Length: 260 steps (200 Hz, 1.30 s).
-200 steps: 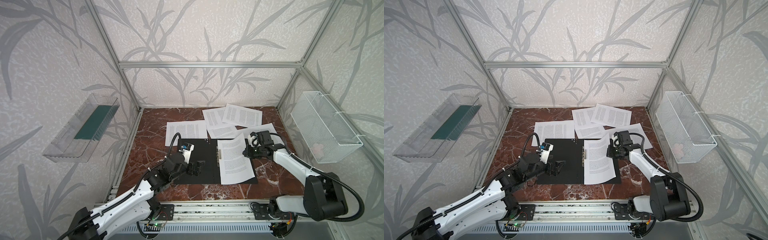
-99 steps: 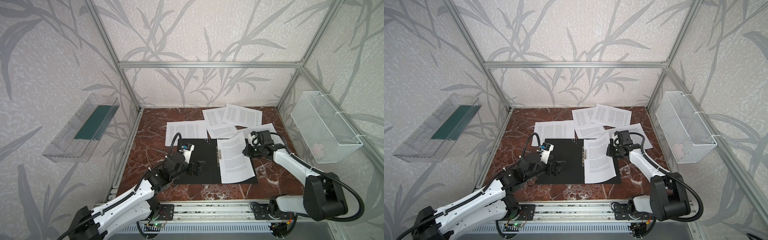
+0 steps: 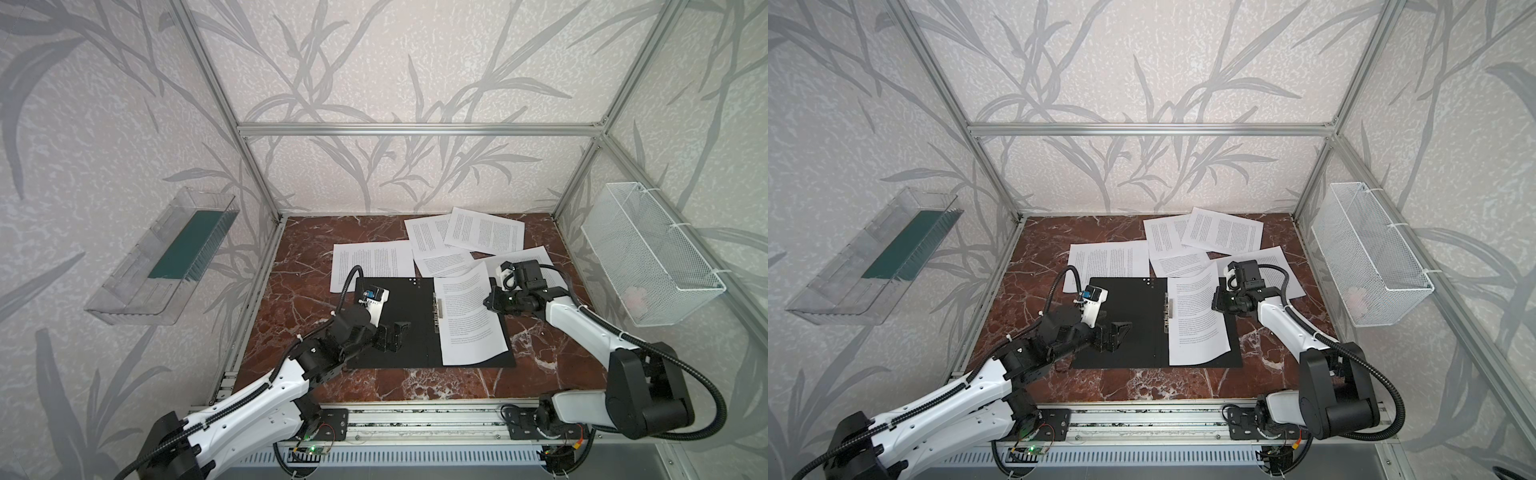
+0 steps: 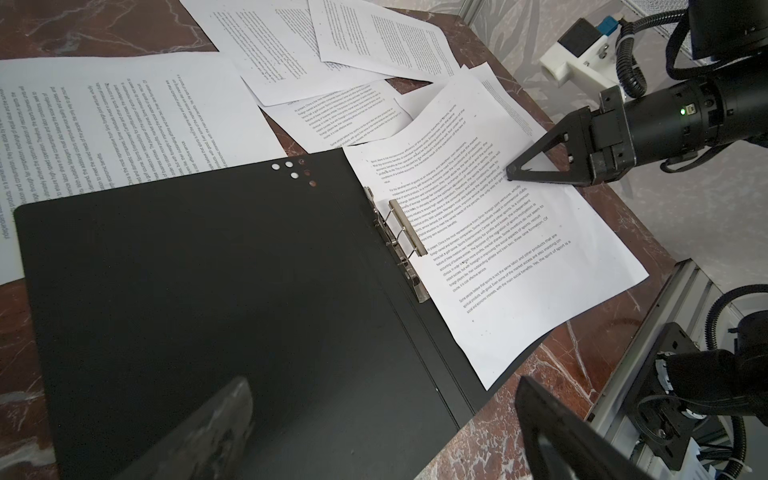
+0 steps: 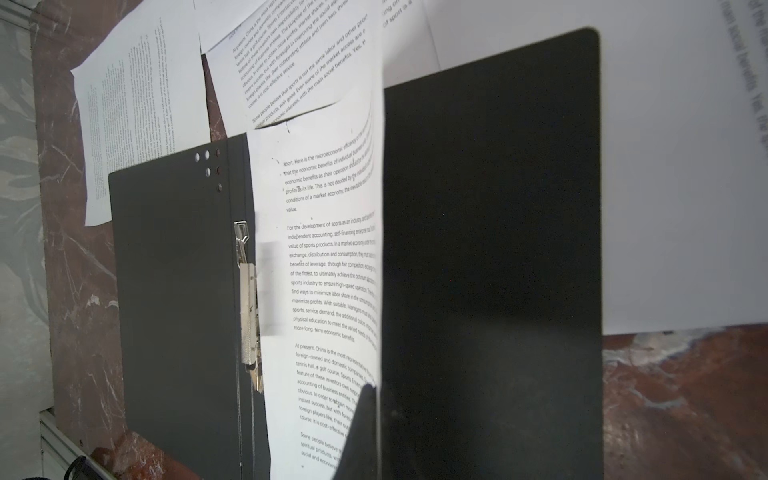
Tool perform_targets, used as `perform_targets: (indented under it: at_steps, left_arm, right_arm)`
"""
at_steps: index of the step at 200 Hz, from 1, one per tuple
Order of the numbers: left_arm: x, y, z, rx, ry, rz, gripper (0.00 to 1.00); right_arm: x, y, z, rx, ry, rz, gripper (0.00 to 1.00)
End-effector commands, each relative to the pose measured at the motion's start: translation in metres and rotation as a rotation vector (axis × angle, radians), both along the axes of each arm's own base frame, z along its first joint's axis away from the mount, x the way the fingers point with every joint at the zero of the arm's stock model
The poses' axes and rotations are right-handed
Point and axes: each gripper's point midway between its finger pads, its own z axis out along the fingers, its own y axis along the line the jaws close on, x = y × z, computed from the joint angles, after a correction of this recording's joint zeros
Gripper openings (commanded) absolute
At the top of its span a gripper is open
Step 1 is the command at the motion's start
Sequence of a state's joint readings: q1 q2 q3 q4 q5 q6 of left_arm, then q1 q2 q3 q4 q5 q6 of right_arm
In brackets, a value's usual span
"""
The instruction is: Put the files into the folder
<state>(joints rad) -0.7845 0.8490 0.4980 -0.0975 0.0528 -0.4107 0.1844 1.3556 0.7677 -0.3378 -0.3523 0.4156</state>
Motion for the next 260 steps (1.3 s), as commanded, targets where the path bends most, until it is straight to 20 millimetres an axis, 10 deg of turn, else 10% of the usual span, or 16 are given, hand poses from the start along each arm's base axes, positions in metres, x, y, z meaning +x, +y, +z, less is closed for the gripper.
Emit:
perform_targets:
  at_steps: [1, 260]
  left_arm:
    - [0.004, -0.001, 0.009, -0.004, -0.03, 0.004, 0.99]
    - [0.004, -0.001, 0.008, -0.001, -0.031, 0.005, 0.99]
  right_arm:
    - [0.003, 0.007, 0.003, 0.027, -0.011, 0.017, 0.0]
    - [-0.007, 0.008, -0.008, 0.031, 0.021, 0.016, 0.28]
